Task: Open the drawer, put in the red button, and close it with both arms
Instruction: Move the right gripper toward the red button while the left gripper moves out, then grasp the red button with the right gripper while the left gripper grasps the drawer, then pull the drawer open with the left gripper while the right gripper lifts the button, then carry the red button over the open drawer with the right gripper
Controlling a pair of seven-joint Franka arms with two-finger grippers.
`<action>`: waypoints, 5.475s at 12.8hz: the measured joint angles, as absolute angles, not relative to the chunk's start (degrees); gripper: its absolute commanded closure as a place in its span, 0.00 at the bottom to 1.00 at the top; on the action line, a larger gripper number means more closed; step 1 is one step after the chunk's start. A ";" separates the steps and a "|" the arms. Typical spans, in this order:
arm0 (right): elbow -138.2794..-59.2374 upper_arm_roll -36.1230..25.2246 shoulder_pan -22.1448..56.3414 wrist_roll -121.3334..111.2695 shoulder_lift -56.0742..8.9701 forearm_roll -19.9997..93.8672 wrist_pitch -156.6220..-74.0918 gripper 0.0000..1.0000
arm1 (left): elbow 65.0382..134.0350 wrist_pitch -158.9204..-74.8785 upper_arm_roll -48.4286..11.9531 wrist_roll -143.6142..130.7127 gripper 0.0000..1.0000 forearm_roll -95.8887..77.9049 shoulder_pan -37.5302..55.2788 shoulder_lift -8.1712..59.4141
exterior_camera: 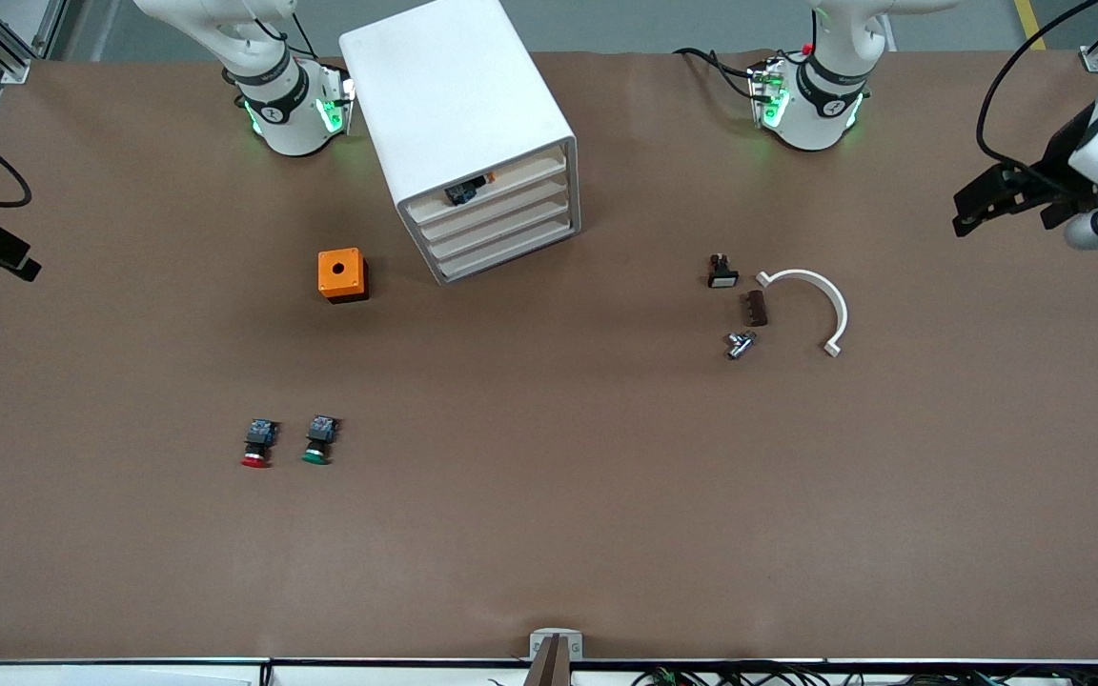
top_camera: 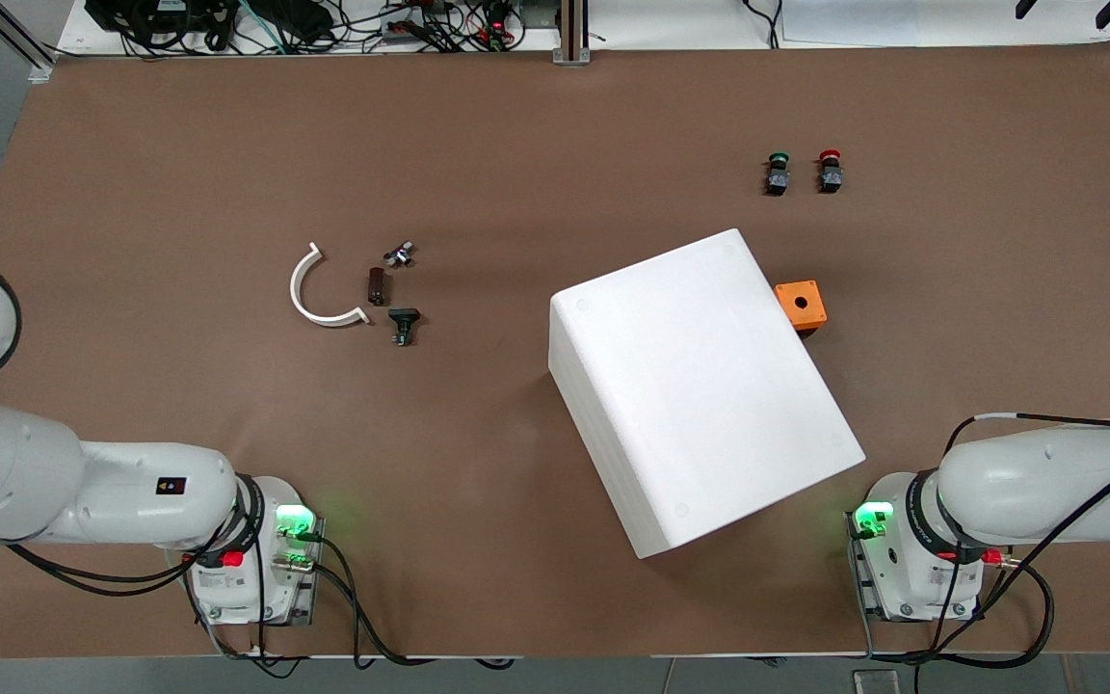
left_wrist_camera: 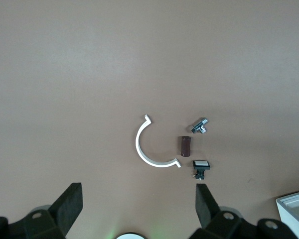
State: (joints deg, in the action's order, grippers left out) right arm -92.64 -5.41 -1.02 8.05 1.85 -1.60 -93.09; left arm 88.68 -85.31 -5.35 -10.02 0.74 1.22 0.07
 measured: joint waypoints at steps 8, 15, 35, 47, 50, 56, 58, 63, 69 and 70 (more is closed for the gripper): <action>-96.05 -4.42 0.35 8.77 -3.52 -0.96 -102.85 0.00 | 87.89 -85.39 -6.29 -25.46 0.00 0.18 3.77 12.99; -99.18 -4.18 3.41 10.67 -15.61 -0.49 -118.81 0.00 | 87.20 -85.42 -6.68 -52.90 0.00 -8.65 8.99 22.11; -102.29 -2.73 4.75 10.64 -37.25 1.34 -138.38 0.59 | 83.87 -88.72 -6.95 -119.59 0.12 -50.69 26.60 42.42; -96.35 -2.81 4.77 13.79 -33.85 1.87 -126.18 0.98 | 83.82 -88.64 -7.12 -135.28 0.30 -59.97 34.68 48.77; -93.73 -2.58 6.41 22.59 -28.76 2.03 -118.12 0.98 | 83.82 -88.62 -7.14 -136.43 0.55 -60.35 35.70 49.39; -88.73 -2.39 13.98 46.28 -25.21 2.05 -105.48 0.99 | 83.19 -88.34 -7.12 -137.25 1.00 -60.64 36.53 49.38; -88.52 -2.40 15.03 51.50 -24.57 2.05 -103.67 0.99 | 82.94 -88.36 -6.86 -137.23 1.00 -60.64 36.25 49.39; -86.43 -2.33 17.16 62.12 -22.34 2.30 -98.22 0.99 | 81.06 -88.39 -5.89 -133.81 0.88 -60.62 29.42 49.35; -83.03 -2.16 21.91 74.28 -22.08 6.83 -97.74 0.98 | 78.83 -88.38 -5.76 -129.19 0.01 -60.62 24.45 49.34; -83.03 -2.13 22.85 76.30 -22.09 7.01 -97.76 0.98 | 78.42 -88.12 -5.76 -129.19 0.01 -60.34 24.09 49.27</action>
